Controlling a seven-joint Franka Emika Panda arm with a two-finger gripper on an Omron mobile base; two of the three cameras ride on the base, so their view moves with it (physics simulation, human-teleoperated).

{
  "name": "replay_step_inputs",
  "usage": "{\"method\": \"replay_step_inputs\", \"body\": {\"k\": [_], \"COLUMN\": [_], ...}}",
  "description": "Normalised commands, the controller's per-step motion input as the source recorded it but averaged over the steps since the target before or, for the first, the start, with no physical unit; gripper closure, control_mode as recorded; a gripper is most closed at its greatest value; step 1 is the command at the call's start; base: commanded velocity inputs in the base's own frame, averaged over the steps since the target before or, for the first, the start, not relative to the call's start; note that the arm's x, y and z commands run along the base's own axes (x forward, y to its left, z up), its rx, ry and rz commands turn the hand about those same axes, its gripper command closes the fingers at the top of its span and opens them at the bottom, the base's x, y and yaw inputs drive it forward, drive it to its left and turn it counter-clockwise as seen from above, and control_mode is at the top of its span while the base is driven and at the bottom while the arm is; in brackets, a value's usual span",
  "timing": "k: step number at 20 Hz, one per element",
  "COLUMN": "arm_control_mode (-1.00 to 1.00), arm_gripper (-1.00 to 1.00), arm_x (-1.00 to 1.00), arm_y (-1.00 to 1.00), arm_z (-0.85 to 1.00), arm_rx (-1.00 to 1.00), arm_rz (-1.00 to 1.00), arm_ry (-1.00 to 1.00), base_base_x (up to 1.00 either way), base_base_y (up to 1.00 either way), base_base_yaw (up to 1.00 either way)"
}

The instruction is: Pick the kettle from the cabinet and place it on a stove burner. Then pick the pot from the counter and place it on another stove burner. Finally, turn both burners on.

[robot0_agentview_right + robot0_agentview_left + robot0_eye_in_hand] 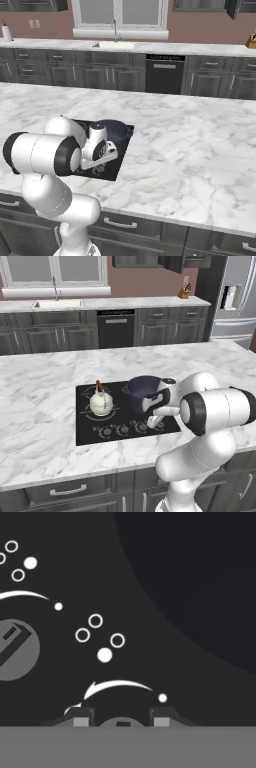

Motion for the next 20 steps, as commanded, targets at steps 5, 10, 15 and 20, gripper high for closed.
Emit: {"method": "replay_step_inputs", "body": {"k": [5, 10, 15, 20], "arm_control_mode": [-1.00, -1.00, -1.00, -1.00], "arm_gripper": [1.00, 1.00, -1.00, -1.00], "arm_x": [-0.33, -0.25, -0.16, -0.13], "arm_y": [0.00, 0.00, 0.00, 0.00], "arm_z": [-0.27, -0.26, -0.23, -0.09], "arm_rx": [-0.02, -0.01, -0.01, 0.00], "arm_rz": [0.07, 0.07, 0.07, 0.06], "arm_ry": [-0.01, -0.03, -0.03, -0.08], "base_base_x": [0.00, 0.00, 0.00, 0.00], "base_base_y": [0.00, 0.00, 0.00, 0.00], "base_base_yaw": [0.00, 0.00, 0.00, 0.00]}}
